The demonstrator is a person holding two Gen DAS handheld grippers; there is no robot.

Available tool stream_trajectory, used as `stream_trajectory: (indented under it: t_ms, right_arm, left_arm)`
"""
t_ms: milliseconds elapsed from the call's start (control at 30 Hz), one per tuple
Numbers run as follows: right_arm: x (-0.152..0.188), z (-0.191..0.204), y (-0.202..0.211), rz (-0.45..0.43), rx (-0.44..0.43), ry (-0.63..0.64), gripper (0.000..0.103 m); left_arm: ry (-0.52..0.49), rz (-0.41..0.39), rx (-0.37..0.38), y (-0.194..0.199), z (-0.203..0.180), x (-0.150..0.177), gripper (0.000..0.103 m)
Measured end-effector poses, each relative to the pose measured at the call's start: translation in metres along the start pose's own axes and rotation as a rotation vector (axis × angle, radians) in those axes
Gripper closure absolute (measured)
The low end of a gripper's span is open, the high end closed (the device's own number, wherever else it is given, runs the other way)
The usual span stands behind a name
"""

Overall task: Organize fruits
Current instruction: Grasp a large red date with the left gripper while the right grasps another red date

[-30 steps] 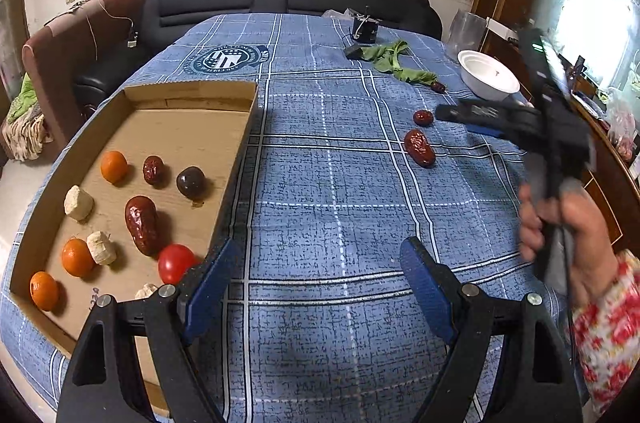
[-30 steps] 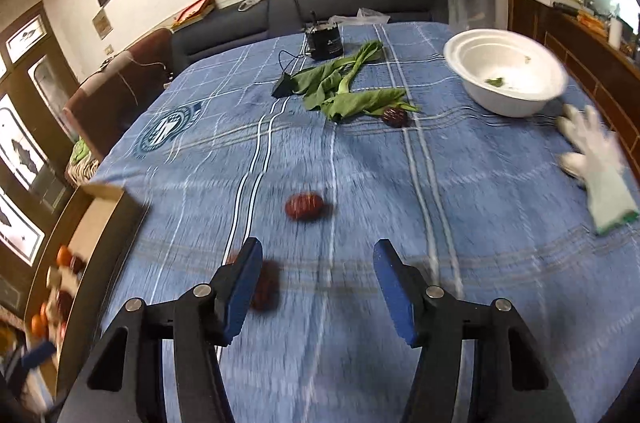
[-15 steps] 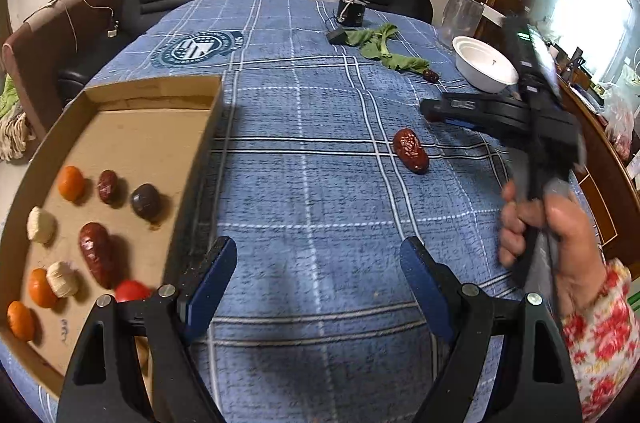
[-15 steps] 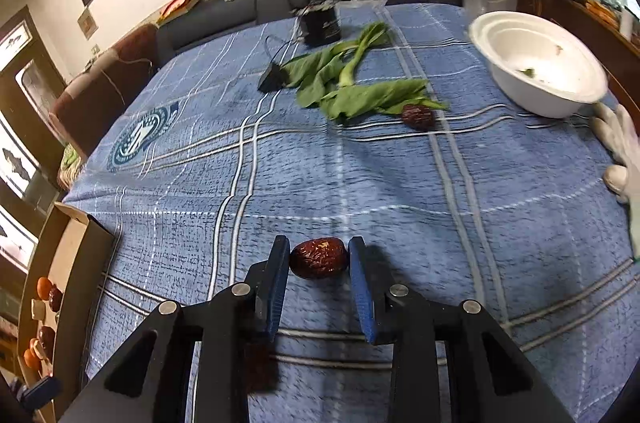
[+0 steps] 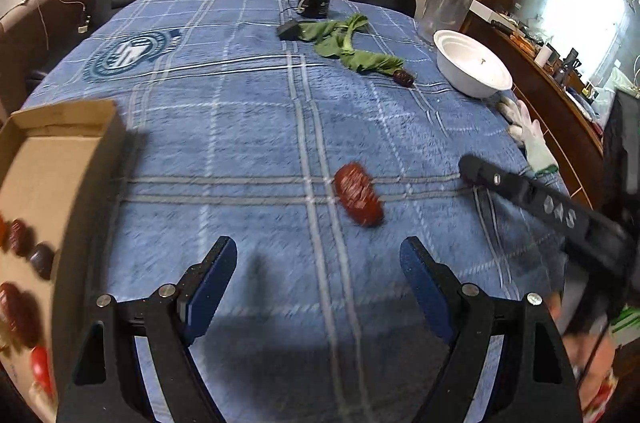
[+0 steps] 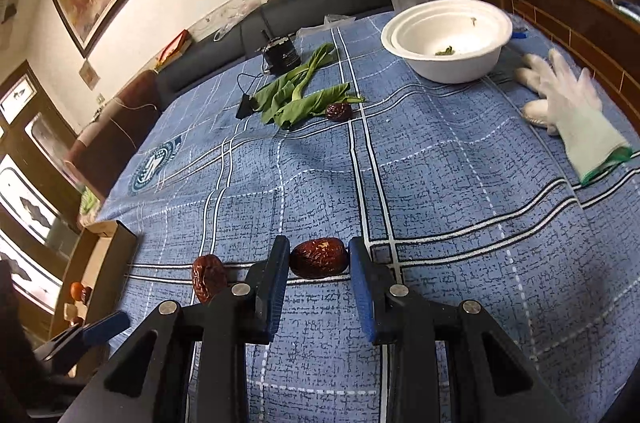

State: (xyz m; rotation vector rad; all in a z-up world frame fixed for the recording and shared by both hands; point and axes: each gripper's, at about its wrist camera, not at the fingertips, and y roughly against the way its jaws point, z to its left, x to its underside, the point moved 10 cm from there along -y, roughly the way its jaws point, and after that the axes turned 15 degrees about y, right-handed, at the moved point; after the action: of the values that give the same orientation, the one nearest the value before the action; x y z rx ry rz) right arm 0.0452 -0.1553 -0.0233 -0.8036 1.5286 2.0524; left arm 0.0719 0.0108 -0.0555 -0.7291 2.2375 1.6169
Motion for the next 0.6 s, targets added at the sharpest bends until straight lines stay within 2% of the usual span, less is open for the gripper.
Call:
stream_trajectory:
  t_ms: [167,233,267,333,367,400,600]
  right_arm:
    - [0.003,-0.006,-0.004,0.014,-0.013,-0.017,0.071]
    - [0.002,-0.007,-0.005,0.012,-0.008,-0.015,0.071]
    - [0.002,-0.007,-0.004,0.010,-0.009,-0.013,0.071]
    - [0.001,-0.006,-0.004,0.008,-0.011,-0.007,0.071]
    - [0.001,-0.005,-0.004,0.009,-0.012,-0.001,0.071]
    - [0.001,-0.003,-0.004,0.008,-0.013,0.008,0.071]
    - [0.001,0.011,-0.004,0.006,-0.033,0.054,0.070]
  left_arm:
    - [-0.005,0.009,-0.019,-0.027,-0.011,-0.010,0.022]
    - [-0.013,0.021,-0.017,-0.034,-0.015,-0.010,0.035]
    - [-0.030,0.013,-0.025,-0.036,-0.018,-0.011,0.035]
    - [-0.056,0.002,-0.030,-0.039,-0.022,-0.012,0.056]
    - [-0.072,-0.013,-0.042,-0.039,-0.024,-0.014,0.061]
    - [-0.076,-0.016,-0.043,-0.040,-0.025,-0.014,0.076]
    - [-0.047,-0.039,-0.021,-0.028,-0.019,-0.010,0.076]
